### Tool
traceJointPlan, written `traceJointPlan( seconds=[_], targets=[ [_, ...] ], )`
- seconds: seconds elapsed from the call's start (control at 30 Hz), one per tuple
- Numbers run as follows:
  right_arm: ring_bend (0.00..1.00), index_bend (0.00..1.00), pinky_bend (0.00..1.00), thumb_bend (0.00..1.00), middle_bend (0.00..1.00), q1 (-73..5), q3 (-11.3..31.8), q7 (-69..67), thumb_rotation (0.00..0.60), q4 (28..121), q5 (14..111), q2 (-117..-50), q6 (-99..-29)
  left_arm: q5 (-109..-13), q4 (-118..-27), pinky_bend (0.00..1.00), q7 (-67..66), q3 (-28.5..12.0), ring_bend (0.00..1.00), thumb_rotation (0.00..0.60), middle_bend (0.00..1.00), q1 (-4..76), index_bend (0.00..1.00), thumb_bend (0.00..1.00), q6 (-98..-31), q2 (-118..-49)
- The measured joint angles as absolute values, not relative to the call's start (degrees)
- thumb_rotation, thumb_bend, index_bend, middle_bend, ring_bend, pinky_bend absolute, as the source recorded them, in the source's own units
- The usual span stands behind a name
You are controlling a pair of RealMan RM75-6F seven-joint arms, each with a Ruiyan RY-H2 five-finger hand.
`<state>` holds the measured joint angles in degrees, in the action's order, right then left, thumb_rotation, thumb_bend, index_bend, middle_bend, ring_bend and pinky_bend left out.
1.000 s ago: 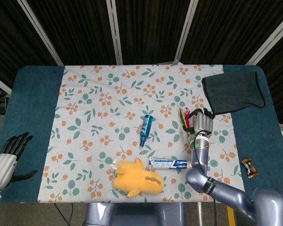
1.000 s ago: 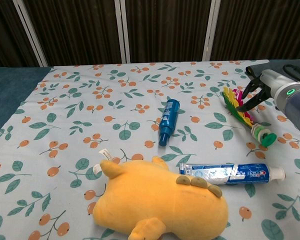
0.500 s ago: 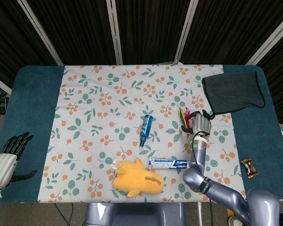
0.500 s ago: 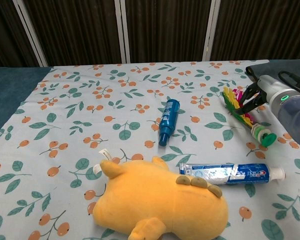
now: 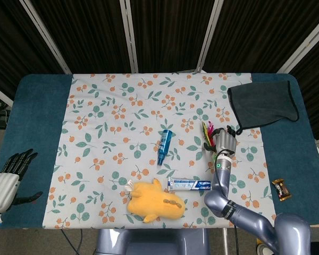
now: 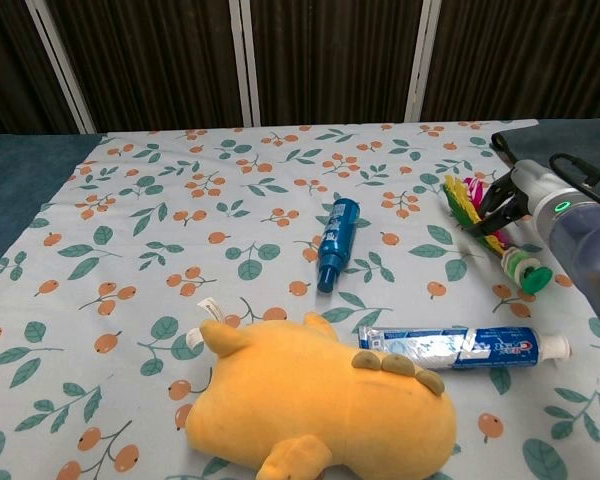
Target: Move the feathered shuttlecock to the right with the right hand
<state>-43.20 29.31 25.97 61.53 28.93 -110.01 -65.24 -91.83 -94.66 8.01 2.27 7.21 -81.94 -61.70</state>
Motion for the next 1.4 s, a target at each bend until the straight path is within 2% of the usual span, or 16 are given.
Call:
traceJointPlan(
  seconds=[0.4, 0.63, 0.73, 1.4],
  targets=[
    [0.0, 0.56, 0.0, 0.19, 0.32, -43.03, 29.77, 26.08, 0.6, 59.54, 29.17, -111.19, -64.39, -91.7, -94.83, 0.0, 8.26, 2.27, 0.0, 0.596, 0.0, 7.32, 0.0, 0.17, -81.73, -61.6],
    [0.0, 0.59, 0.0, 0.33, 0.34, -42.89, 29.98, 25.56, 0.6, 58.82, 29.82, -111.76, -64.23, -91.56, -94.96, 0.0, 8.43, 2.27, 0.0, 0.597, 0.0, 7.36, 0.0, 0.18, -81.6, -61.53],
    [0.0, 0.6, 0.0, 0.35, 0.35, -42.76, 30.09, 25.26, 0.6, 58.82, 30.04, -111.9, -64.16, -91.54, -94.99, 0.0, 8.52, 2.27, 0.0, 0.598, 0.0, 7.37, 0.0, 0.18, -81.56, -61.52],
    [0.0, 0.64, 0.0, 0.36, 0.38, -41.98, 30.72, 24.97, 0.6, 61.4, 31.63, -111.74, -65.02, -91.35, -95.18, 0.0, 8.86, 2.3, 0.0, 0.597, 0.0, 7.46, 0.0, 0.17, -81.3, -61.37]
  ],
)
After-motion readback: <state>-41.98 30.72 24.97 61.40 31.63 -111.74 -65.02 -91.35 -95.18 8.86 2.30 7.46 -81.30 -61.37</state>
